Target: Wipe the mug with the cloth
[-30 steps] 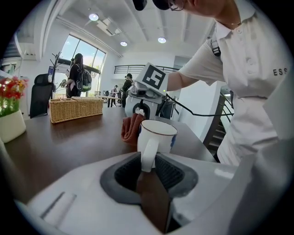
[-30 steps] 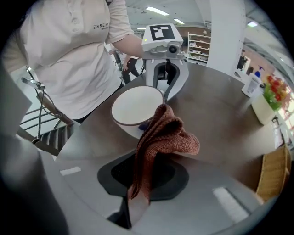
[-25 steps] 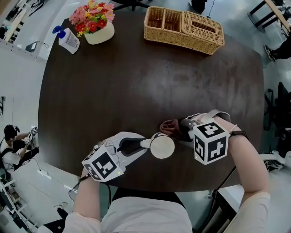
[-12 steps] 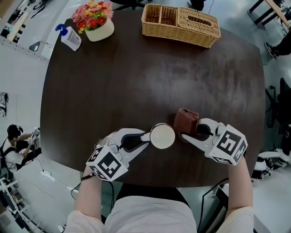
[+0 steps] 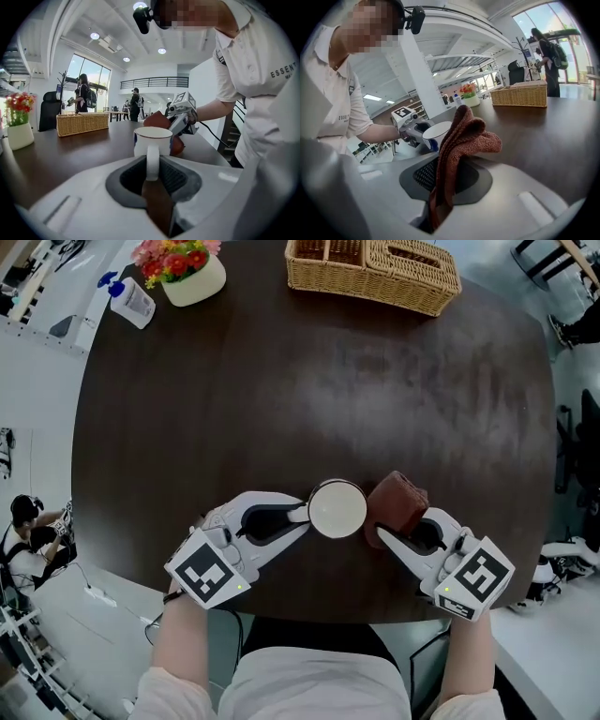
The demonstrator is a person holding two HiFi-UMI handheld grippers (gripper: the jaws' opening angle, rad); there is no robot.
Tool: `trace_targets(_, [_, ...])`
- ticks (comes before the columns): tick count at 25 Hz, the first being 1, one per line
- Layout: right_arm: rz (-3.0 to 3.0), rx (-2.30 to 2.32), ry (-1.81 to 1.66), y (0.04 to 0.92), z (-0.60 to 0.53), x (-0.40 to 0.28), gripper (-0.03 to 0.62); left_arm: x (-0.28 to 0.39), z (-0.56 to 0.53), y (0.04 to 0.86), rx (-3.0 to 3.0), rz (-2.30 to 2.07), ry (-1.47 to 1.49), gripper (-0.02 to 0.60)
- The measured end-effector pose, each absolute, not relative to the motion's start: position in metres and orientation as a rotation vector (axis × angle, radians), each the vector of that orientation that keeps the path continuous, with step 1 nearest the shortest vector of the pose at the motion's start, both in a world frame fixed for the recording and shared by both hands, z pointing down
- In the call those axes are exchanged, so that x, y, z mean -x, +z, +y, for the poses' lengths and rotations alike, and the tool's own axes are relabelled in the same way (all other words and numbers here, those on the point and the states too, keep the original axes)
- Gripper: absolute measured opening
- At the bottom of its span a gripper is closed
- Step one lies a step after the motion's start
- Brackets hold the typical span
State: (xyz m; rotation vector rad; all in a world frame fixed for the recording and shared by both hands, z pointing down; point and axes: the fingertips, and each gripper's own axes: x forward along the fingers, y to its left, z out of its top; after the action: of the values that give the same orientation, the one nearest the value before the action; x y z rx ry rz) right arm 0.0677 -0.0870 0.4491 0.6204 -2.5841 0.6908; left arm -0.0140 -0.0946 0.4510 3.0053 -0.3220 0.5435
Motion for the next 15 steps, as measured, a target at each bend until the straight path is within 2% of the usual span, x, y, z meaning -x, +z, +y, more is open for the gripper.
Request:
trace_targets(8, [-2.526,-0.757,0.728,0.454,-0.095,-0.084,0.08,0.008,-0.082,0.45,-3.018,-0.287,0.559,0.069])
trace_targets(15, [-2.48,-0.874,0.76,0.446,-0.099,-0.102,0.08,-0.001,-0.088,0.396,-3.075,-0.298,0.458,0.069])
